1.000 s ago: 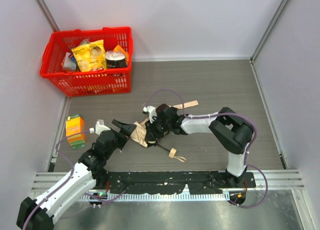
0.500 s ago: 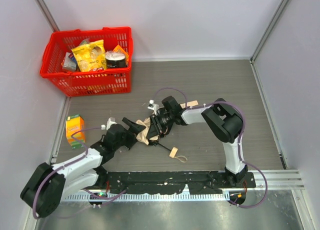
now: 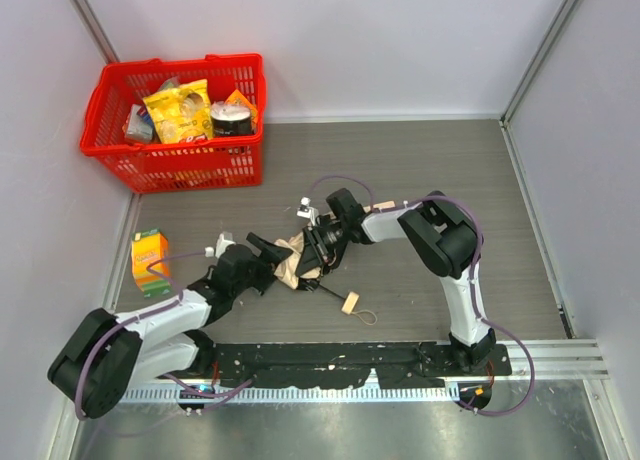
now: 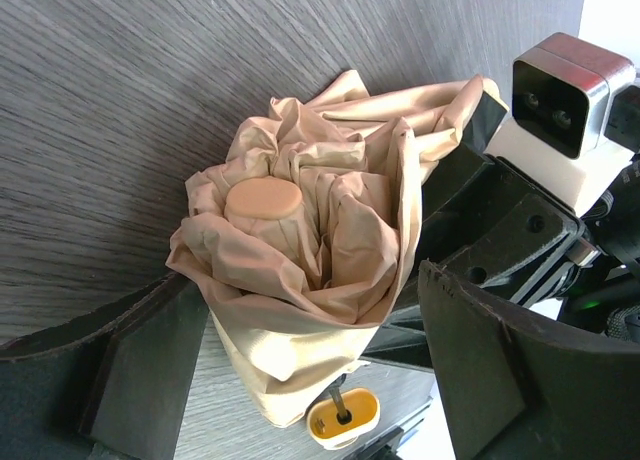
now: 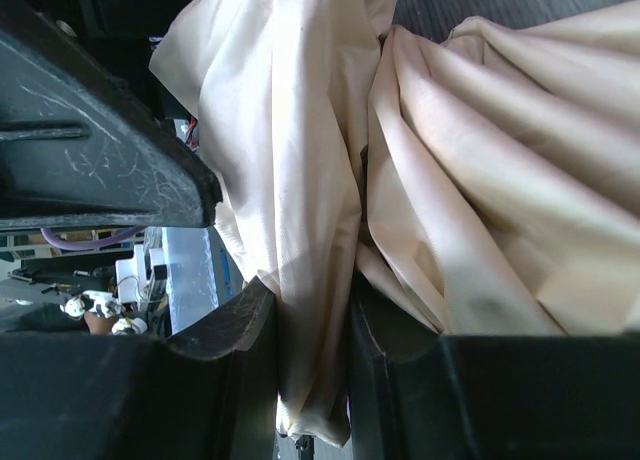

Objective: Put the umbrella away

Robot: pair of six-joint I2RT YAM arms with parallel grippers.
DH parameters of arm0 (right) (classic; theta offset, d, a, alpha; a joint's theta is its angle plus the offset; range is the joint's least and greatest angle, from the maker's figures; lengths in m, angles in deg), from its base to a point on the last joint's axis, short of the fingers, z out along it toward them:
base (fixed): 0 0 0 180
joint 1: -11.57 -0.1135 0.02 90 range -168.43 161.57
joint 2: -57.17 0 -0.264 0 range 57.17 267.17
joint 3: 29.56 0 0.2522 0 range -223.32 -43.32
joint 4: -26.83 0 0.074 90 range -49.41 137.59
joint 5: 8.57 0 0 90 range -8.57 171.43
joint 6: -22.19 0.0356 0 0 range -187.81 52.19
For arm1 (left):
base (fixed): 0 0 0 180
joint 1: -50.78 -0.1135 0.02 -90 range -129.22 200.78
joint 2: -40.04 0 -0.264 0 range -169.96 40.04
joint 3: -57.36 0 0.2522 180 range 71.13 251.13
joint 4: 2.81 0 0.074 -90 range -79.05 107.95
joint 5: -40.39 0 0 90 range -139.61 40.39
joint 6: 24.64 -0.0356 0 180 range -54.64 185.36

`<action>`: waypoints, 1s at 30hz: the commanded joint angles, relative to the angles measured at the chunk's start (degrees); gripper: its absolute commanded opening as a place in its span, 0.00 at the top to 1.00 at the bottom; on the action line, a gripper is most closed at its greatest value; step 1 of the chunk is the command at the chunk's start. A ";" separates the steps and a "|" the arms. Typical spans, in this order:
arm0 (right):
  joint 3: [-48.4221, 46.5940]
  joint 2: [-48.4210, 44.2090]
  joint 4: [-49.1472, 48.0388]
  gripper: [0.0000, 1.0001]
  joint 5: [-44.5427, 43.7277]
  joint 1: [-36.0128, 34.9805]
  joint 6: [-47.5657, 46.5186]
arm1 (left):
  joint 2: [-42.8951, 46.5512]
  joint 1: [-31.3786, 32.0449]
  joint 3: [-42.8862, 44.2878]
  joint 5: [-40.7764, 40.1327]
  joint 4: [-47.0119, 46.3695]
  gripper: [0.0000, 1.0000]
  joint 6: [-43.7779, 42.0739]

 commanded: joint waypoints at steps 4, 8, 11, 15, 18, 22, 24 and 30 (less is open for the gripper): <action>3.27 0.31 6.75 0.99 -5.73 1.00 1.17 | -5.07 0.77 0.43 -4.90 9.82 0.12 1.94; 3.45 -0.92 2.09 0.99 -2.74 0.91 3.37 | -9.38 2.71 2.71 -6.57 8.60 0.11 3.53; 3.27 -1.63 1.12 0.99 -0.99 0.91 3.89 | -12.63 3.94 2.98 -8.14 5.09 0.12 3.70; 4.32 -2.60 -2.30 0.99 1.29 0.91 6.18 | -13.78 4.38 0.87 -9.38 -2.73 0.19 1.95; 4.59 -2.60 -2.83 0.99 2.00 0.73 6.18 | -14.22 4.47 1.04 -10.52 -6.07 0.24 -0.33; 5.03 -3.12 -5.11 0.99 3.84 0.20 7.57 | -15.80 4.82 -0.01 -11.23 -12.57 0.32 -3.58; 5.55 -3.65 -6.79 0.99 4.37 0.20 8.82 | -16.77 5.08 -0.19 -11.23 -14.69 0.39 -3.94; 5.38 -3.48 -6.61 0.99 4.73 0.03 9.08 | -19.50 5.17 -0.63 -9.73 -19.79 0.27 -4.29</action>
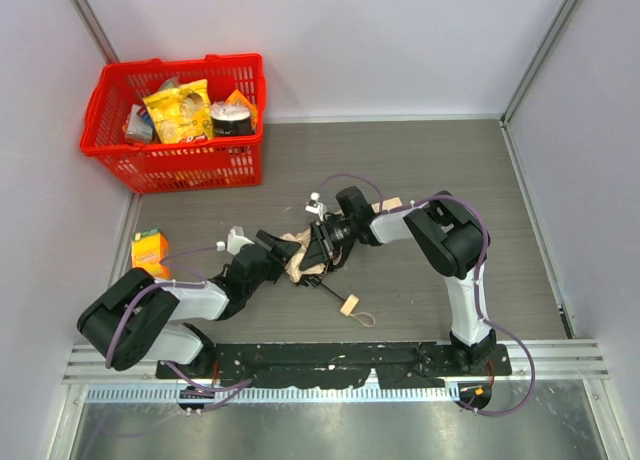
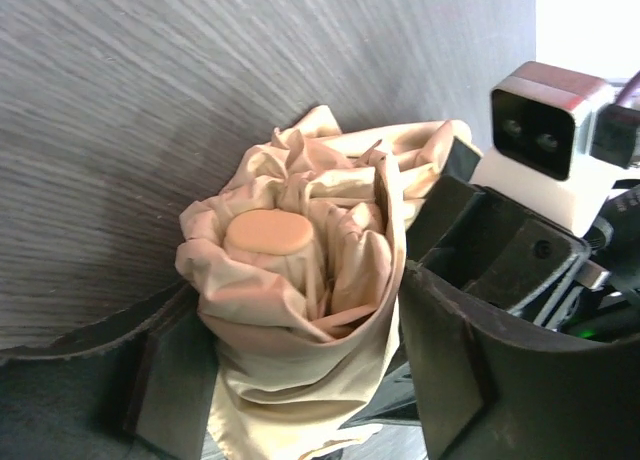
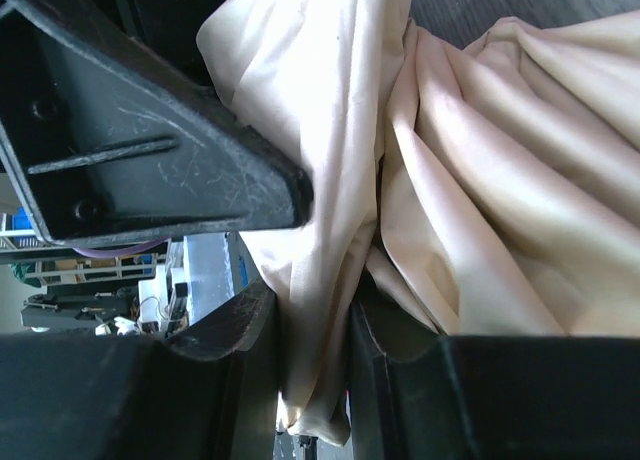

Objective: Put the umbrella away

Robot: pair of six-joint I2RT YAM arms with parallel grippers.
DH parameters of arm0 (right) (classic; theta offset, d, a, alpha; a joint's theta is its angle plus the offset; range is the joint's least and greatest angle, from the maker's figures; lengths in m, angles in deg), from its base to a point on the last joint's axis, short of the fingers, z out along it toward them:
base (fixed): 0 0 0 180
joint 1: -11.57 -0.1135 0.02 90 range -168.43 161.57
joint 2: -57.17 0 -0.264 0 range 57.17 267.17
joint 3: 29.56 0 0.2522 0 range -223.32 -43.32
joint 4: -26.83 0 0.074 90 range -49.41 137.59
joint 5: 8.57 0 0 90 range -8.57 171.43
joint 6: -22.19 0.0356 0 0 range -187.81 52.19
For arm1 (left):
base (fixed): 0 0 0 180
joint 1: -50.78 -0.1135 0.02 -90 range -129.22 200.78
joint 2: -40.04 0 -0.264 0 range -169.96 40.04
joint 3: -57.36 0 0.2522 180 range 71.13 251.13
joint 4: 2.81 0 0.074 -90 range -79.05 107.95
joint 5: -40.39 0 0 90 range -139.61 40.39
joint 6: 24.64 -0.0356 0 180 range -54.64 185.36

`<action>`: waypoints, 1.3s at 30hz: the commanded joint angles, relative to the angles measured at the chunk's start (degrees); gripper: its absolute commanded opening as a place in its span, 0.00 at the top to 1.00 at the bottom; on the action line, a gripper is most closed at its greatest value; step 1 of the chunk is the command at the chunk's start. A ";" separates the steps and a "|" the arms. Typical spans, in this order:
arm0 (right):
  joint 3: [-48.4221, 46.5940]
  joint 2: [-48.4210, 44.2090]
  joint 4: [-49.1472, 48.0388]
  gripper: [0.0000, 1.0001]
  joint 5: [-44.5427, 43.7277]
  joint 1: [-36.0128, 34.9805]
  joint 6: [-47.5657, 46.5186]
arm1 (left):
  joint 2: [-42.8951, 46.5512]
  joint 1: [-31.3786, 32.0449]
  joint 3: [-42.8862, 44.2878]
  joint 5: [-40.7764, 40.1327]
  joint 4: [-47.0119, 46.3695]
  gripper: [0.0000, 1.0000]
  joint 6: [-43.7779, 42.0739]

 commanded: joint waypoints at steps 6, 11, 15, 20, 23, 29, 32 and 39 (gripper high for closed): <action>0.37 -0.96 4.86 0.99 2.83 -2.18 0.54 | -2.58 0.32 -0.69 -1.71 -3.25 0.48 -6.62; -0.16 -0.52 8.56 0.99 2.04 -2.27 -2.28 | -0.65 0.23 -0.51 -2.94 -2.28 0.79 -7.07; -2.87 -0.26 16.97 0.99 -2.95 -2.36 -7.19 | 0.50 0.32 -0.07 -2.77 0.27 0.98 -6.28; -3.32 -3.06 25.33 0.76 -18.65 -3.06 -9.31 | 0.50 0.49 -0.42 -1.80 1.67 1.00 -1.80; -4.02 -7.18 29.83 0.49 -28.35 -5.43 -11.07 | 1.20 0.67 -0.34 -1.98 5.18 1.00 1.36; -3.85 -16.85 32.30 0.30 -47.08 -11.93 -13.88 | 4.01 1.64 0.37 -2.85 12.12 1.00 3.83; -2.45 -21.34 31.33 0.28 -54.97 -14.91 -16.07 | 5.15 1.64 1.24 -2.42 15.73 1.00 4.45; 0.01 -31.09 28.26 0.27 -71.69 -24.14 -20.73 | 6.39 2.34 3.27 -3.12 22.41 1.00 5.68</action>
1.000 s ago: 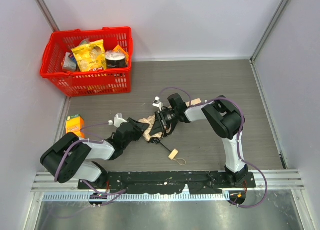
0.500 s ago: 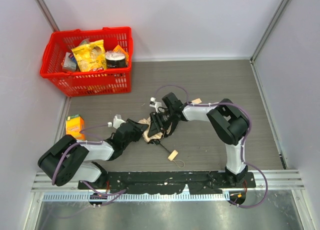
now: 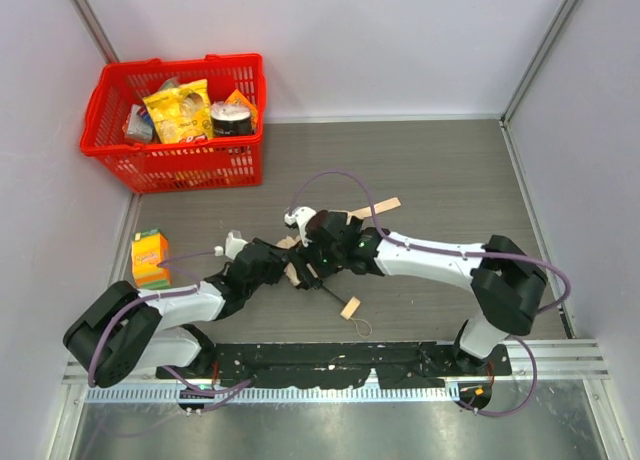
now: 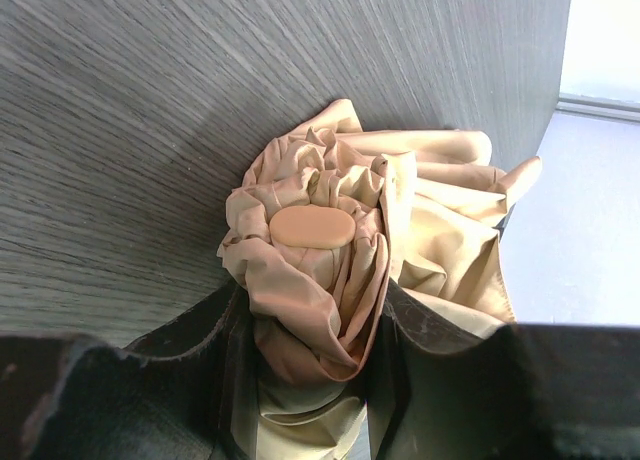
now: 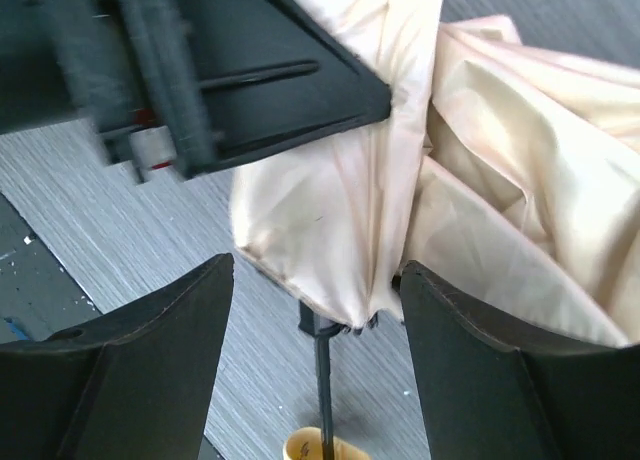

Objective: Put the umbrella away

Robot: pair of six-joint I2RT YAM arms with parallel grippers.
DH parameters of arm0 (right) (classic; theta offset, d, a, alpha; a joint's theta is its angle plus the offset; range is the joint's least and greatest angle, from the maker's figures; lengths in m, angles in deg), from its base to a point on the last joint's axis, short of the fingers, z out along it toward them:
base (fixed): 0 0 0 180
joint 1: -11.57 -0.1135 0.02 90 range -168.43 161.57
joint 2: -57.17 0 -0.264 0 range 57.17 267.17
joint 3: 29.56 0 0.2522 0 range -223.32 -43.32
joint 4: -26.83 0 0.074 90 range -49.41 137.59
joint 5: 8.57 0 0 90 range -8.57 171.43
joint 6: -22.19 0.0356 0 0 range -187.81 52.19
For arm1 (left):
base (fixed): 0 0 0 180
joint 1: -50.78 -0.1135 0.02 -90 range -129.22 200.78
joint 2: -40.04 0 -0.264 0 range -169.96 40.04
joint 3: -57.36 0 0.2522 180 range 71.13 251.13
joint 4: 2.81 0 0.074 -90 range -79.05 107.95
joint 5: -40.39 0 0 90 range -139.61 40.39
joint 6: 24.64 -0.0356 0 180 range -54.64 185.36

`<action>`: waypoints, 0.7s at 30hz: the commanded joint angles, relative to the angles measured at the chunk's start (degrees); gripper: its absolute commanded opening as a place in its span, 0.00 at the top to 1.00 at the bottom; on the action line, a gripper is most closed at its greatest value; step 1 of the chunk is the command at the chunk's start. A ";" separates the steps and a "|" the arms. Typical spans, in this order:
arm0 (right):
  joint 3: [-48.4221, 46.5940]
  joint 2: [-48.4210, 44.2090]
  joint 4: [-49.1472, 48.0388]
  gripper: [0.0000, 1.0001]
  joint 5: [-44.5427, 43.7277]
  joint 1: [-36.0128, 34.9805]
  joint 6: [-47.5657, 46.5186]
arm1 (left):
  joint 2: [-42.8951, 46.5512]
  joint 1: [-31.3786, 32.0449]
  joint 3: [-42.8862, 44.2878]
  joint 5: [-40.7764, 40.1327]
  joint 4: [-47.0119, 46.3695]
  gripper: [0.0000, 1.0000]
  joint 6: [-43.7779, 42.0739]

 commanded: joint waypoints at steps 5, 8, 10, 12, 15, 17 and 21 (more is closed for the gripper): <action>4.44 -8.57 -8.38 0.25 -13.52 -6.46 -5.16 | 0.53 0.40 1.94 -1.68 13.86 1.00 3.15; 6.47 -6.98 -14.44 0.26 -14.57 -7.42 -6.91 | 0.62 0.40 3.25 -1.33 17.98 1.00 4.74; 7.96 -5.84 -19.27 0.26 -17.19 -9.00 -9.36 | 0.44 0.48 3.43 -0.80 18.88 1.00 5.70; 9.46 -4.52 -23.06 0.26 -19.39 -10.50 -12.52 | 0.27 0.40 3.26 0.08 19.23 1.00 6.85; 12.62 -2.77 -29.63 0.26 -23.00 -12.60 -17.27 | -0.17 0.40 3.52 1.66 20.19 1.00 7.99; 13.42 -1.10 -31.85 0.26 -25.37 -13.66 -19.65 | -0.52 0.40 3.70 2.19 21.16 1.00 8.69; 11.58 4.52 -32.74 0.26 -33.34 -15.24 -23.43 | -0.35 0.40 5.01 2.28 25.46 1.00 9.66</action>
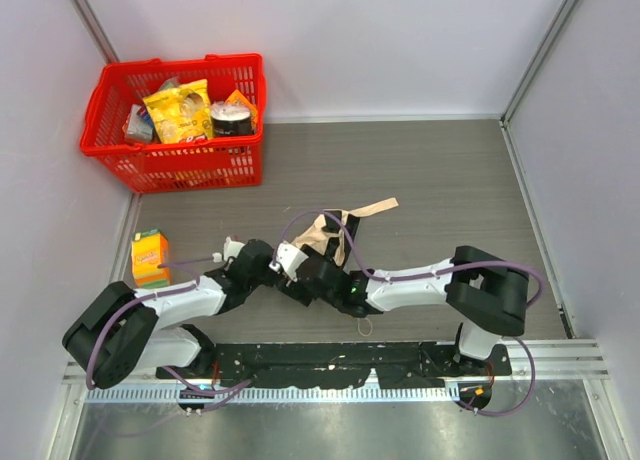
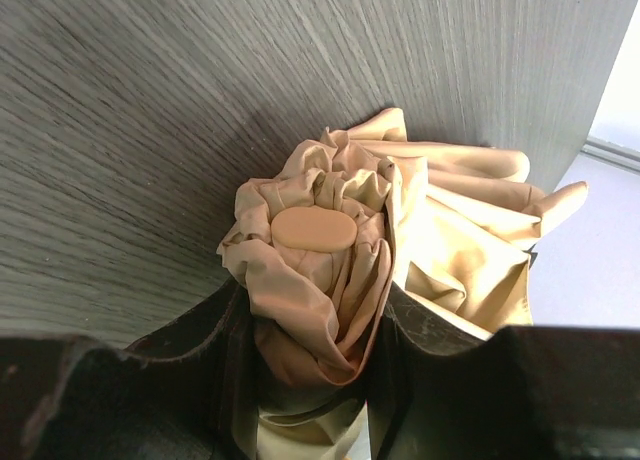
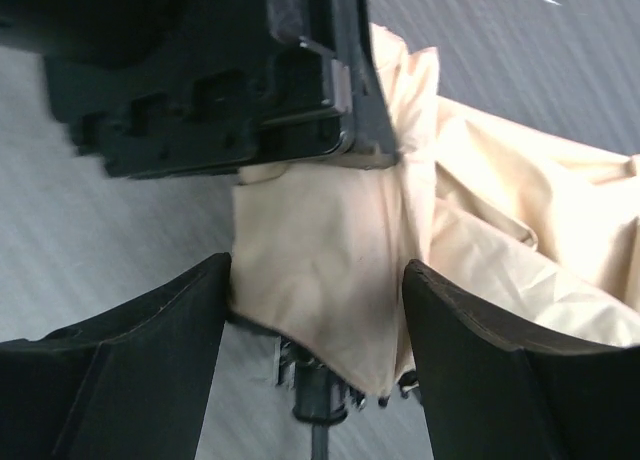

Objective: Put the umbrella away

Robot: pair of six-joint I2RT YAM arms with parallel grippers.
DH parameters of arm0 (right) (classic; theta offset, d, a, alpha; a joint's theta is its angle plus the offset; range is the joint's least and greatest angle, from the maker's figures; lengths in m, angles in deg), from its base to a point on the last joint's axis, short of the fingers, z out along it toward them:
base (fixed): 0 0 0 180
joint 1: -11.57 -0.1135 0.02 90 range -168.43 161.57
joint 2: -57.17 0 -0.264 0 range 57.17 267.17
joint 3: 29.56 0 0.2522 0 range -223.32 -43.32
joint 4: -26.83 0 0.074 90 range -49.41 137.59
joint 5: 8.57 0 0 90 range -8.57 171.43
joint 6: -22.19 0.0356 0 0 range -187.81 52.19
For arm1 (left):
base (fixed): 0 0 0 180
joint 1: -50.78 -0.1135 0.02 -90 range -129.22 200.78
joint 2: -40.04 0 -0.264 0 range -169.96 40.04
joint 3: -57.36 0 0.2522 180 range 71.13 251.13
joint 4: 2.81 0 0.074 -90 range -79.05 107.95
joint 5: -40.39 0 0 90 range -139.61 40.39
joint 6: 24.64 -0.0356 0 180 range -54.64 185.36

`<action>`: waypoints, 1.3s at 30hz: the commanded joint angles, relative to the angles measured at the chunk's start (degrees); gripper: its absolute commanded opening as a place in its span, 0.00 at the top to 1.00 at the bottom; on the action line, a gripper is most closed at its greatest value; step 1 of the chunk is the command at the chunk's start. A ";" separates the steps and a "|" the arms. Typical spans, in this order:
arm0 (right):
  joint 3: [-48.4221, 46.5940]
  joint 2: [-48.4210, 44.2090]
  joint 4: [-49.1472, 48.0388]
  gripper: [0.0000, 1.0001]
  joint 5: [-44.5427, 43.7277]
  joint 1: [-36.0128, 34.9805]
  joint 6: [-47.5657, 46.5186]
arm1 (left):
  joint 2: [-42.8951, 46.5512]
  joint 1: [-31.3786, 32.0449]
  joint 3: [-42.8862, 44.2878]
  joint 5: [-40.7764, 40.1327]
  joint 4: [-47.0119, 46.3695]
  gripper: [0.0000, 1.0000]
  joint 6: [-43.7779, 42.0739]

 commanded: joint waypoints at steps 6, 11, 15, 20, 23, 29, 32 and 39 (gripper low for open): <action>-3.03 10.83 -10.77 0.28 -20.43 -2.80 -12.67 | -0.21 0.31 2.18 1.65 15.23 1.00 1.58; -3.03 13.74 -12.18 0.42 -24.46 -2.80 -14.96 | -0.65 0.31 2.71 2.18 16.03 1.00 1.67; -0.93 14.71 -11.13 0.74 -24.13 -2.80 -15.05 | -0.56 0.31 2.18 2.35 15.50 1.00 2.02; 0.66 14.45 -6.65 0.99 -18.95 -2.45 -11.54 | -1.27 0.31 1.74 2.70 14.62 1.00 2.02; 1.10 13.66 -2.52 0.99 -12.11 -2.01 -7.85 | -1.62 0.31 1.13 2.27 12.35 1.00 1.50; 3.91 10.15 -0.66 0.99 -2.25 1.94 -2.66 | 0.66 -1.00 -1.59 0.68 3.73 0.63 -2.89; 5.31 8.30 -1.45 0.99 0.30 3.52 -1.34 | 4.17 -2.50 -3.87 -0.11 -0.83 0.27 -5.88; 6.28 7.86 -2.86 0.99 6.53 6.60 1.55 | 16.20 -6.63 -7.22 -0.46 -3.84 0.00 -14.23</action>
